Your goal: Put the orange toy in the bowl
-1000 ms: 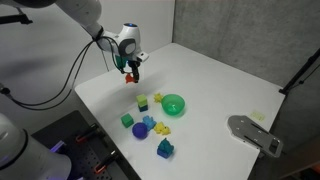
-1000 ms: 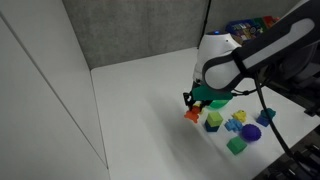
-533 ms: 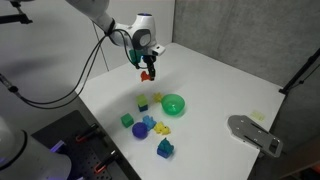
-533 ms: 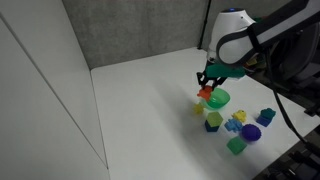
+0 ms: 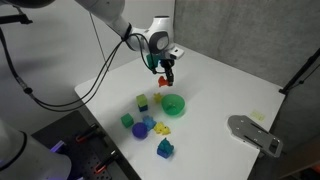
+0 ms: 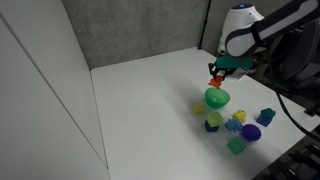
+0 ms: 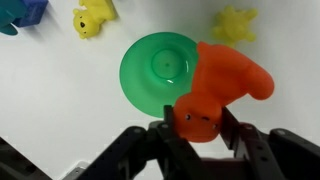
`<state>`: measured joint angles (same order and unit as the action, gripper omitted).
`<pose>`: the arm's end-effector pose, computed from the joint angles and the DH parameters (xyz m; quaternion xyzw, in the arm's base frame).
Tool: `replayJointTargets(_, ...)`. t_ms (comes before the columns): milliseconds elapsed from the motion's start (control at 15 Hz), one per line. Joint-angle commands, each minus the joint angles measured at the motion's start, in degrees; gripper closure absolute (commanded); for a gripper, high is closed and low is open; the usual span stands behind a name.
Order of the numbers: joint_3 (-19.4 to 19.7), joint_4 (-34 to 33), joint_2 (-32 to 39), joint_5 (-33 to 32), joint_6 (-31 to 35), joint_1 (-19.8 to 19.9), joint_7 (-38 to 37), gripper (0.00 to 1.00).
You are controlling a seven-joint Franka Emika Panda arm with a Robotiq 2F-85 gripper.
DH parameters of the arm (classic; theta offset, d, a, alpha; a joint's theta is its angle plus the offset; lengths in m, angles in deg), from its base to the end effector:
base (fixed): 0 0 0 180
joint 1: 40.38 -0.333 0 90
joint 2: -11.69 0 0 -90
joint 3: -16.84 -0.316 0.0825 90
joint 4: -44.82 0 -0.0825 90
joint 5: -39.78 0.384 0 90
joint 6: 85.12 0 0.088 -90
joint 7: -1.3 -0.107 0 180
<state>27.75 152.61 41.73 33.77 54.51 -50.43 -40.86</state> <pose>0.6407 -0.0029 0.2374 0.9451 -0.3159 0.0464 0.0699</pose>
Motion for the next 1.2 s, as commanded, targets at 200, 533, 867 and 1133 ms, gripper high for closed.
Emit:
replayJointTargets(200, 4.5, -5.0, 7.5, -5.1, 2.5, 0.0, -5.7, 0.78)
replayJointTargets(533, 6.6, -8.0, 13.0, -6.9, 2.5, -0.7, -9.1, 0.78)
replayJointTargets(867, 5.9, -8.1, 12.6, -6.4, 3.0, -0.8, -8.0, 0.03)
replayJointTargets(1133, 3.0, -4.4, 7.6, -5.2, 4.0, 0.1, -3.3, 0.0)
